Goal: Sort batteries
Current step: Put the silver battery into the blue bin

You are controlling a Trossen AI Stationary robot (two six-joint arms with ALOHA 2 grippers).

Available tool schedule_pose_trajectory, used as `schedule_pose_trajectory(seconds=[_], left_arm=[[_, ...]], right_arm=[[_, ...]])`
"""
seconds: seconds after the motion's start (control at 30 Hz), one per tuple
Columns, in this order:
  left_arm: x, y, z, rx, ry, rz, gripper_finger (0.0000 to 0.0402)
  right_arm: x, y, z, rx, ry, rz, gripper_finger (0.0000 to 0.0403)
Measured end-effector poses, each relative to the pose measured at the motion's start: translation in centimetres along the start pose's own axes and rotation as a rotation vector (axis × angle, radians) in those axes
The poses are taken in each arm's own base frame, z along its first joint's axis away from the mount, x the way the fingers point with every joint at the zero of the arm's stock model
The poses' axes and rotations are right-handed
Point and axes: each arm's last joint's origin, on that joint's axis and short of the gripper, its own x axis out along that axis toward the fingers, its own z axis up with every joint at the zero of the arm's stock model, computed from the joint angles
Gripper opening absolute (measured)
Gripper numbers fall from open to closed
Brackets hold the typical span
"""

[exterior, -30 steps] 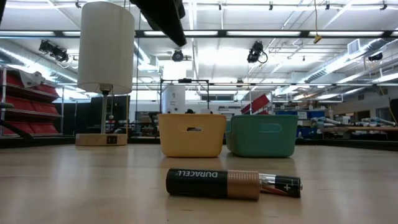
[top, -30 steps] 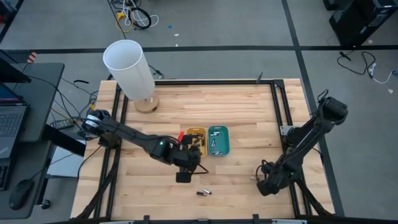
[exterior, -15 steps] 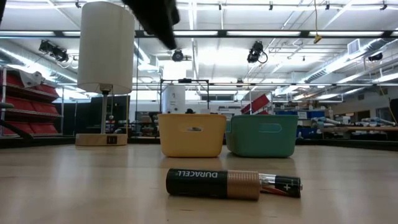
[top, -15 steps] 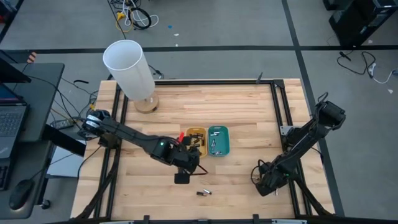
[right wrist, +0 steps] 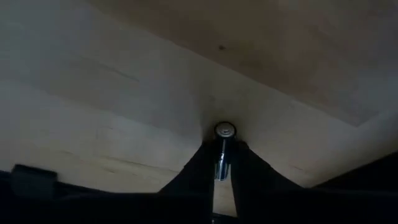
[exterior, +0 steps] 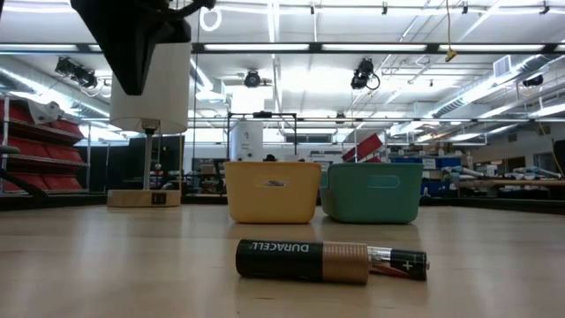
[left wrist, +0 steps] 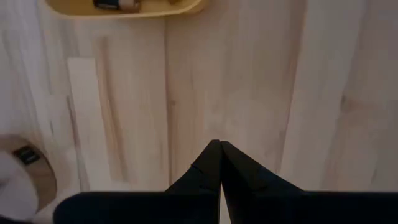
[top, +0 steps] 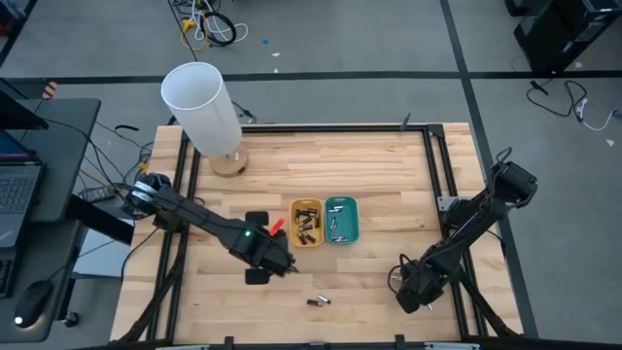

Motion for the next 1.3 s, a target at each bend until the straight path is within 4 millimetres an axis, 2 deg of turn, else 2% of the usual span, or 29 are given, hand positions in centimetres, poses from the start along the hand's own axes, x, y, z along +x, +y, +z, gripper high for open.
schedule_pose_trajectory(seconds=[0.1,0.33,0.47,0.6,0.77,0.97,1.17,1.3], left_arm=[[-0.1,-0.3,-0.1,0.005,-0.008,0.007,0.0017],[0.0,0.0,0.2,0.07,-0.019,-0.001,0.0017],[0.1,0.2,1.2,0.027,-0.08,-0.072,0.0017],[-0.1,0.0,3.0,-0.022,-0.232,-0.157,0.0017],[-0.2,1.1,4.9,-0.097,-0.358,-0.199,0.0017],[0.3,3.9,6.0,-0.18,-0.37,-0.18,0.0017],[0.8,6.5,6.8,-0.282,-0.42,-0.061,0.0017],[0.9,7.5,7.2,-0.49,-0.45,-0.05,0.0017]], right_arm=[[-0.5,0.0,0.2,-0.053,0.0,0.013,0.0012],[-2.4,-0.4,0.2,-0.096,-0.092,0.099,0.0011],[-4.6,-0.1,-0.3,-0.117,-0.242,0.258,0.0007],[-7.3,-0.1,0.2,-0.178,-0.418,0.406,0.0007],[-10.5,0.0,2.5,-0.293,-0.635,0.476,0.0007],[-13.2,0.5,6.7,-0.413,-0.775,0.452,0.0007],[-16.1,0.9,9.8,-0.539,-0.951,0.501,0.0008],[-17.1,0.9,11.4,-0.599,-1.035,0.469,0.0015]])
